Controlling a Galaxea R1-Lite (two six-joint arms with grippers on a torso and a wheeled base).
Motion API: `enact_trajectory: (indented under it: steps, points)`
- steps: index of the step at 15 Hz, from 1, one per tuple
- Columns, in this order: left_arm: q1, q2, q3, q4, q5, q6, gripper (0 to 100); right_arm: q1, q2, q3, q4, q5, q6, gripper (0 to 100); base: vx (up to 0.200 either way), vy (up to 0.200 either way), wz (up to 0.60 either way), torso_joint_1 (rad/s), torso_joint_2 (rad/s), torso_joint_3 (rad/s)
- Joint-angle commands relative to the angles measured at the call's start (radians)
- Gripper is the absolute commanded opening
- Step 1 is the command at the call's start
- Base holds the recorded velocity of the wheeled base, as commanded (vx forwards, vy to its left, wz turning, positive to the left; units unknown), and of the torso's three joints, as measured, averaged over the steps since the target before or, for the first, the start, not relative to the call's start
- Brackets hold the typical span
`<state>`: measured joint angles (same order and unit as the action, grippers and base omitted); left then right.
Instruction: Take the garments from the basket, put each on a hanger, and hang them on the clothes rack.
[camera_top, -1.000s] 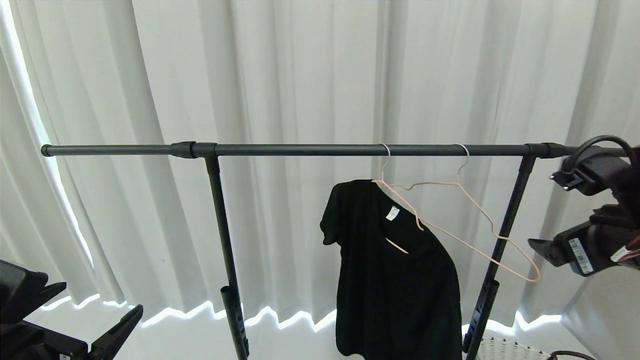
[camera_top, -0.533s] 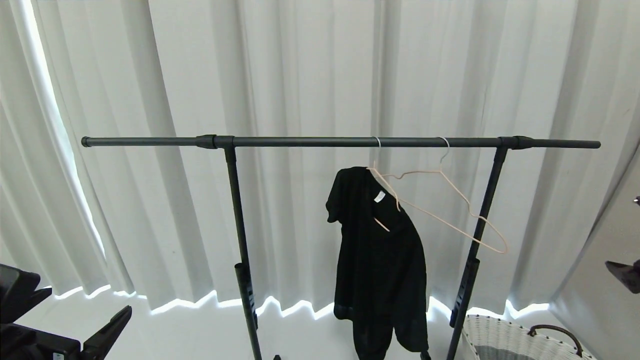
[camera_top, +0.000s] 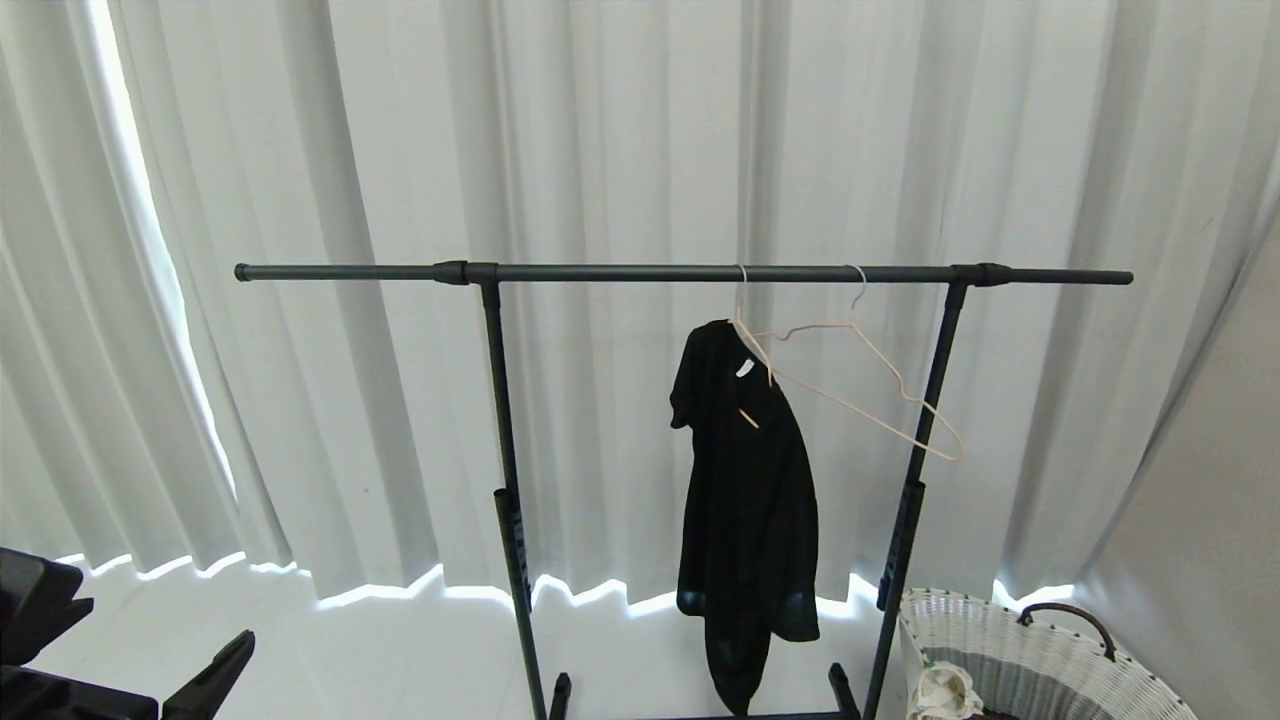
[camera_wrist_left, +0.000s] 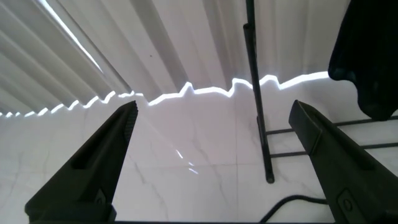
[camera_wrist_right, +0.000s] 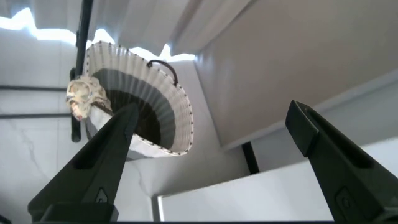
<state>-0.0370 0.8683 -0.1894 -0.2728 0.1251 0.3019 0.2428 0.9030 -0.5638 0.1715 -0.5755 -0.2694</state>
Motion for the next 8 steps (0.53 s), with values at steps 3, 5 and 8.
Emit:
enact_trajectory:
  steps: [3,5,8]
  points:
    - [0.012,0.0,0.016,0.0,0.001,0.0,100,-0.007,-0.019,0.102,-0.15,0.0,-0.045,100,0.0,0.0,0.0,0.0,0.0,0.0]
    - [0.037,0.001,0.021,0.0,0.001,0.0,100,-0.008,-0.018,0.148,-0.21,0.0,-0.071,100,0.0,0.0,0.0,0.0,0.0,0.0]
    - [0.042,0.0,0.03,0.0,0.001,-0.003,100,-0.008,-0.015,0.163,-0.218,0.002,-0.088,100,0.0,0.0,0.0,0.0,0.0,0.0]
